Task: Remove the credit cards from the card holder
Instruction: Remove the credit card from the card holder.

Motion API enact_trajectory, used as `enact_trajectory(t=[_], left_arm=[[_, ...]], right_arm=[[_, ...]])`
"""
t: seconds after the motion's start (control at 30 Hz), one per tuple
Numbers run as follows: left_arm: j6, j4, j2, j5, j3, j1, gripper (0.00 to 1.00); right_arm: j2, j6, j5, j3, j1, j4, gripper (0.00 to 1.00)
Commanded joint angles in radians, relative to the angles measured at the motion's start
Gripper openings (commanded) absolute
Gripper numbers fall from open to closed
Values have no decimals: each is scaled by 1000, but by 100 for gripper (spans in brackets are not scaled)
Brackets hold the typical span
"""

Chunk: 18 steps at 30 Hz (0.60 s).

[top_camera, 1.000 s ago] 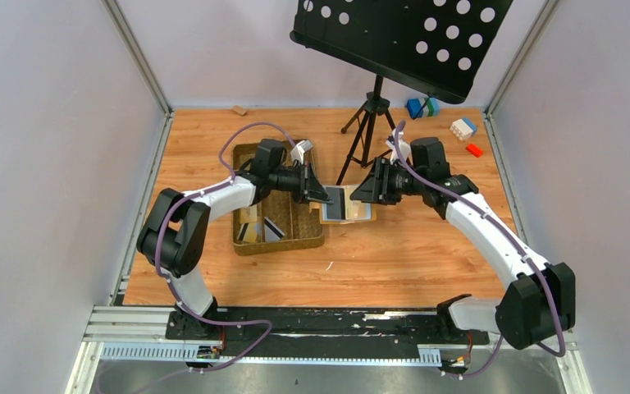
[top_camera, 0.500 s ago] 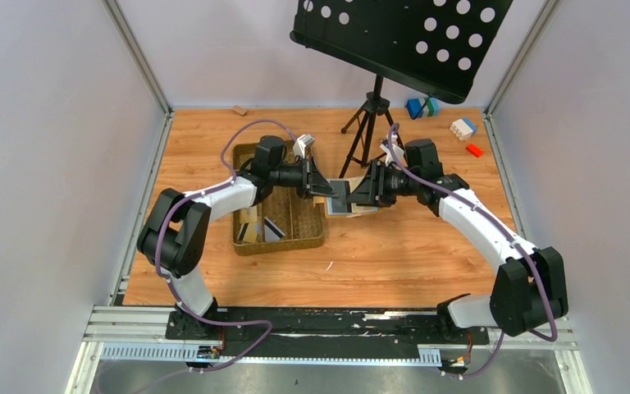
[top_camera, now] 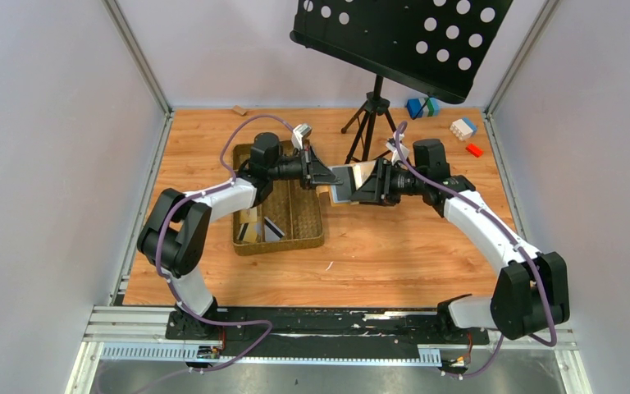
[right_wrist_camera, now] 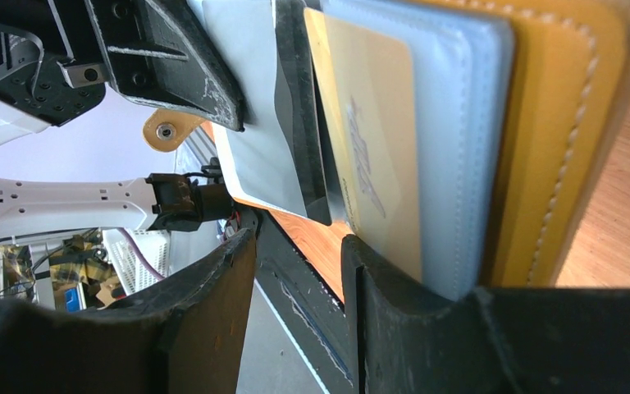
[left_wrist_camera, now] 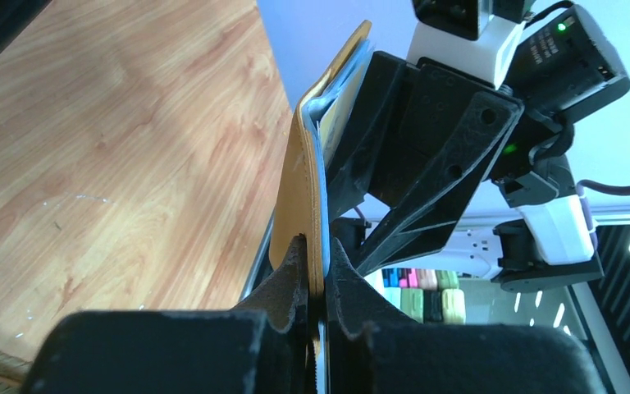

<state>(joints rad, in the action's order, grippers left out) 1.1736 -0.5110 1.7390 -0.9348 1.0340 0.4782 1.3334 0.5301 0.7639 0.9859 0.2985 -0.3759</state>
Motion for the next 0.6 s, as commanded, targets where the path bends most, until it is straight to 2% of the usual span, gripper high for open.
enact_trajectory(t=[0.0,0.13,0.57], left_arm=[[116,-191,-37,-29,-17,5,0],[147,-236,-37,-24,-29,5,0],[135,-215,-33,-36,-28,5,0]], right_arm=[[-11,-15,10,17,-12,8,43],[-5,-13,29,22,-13,15,43],[48,25,65,21,-13,59,43]])
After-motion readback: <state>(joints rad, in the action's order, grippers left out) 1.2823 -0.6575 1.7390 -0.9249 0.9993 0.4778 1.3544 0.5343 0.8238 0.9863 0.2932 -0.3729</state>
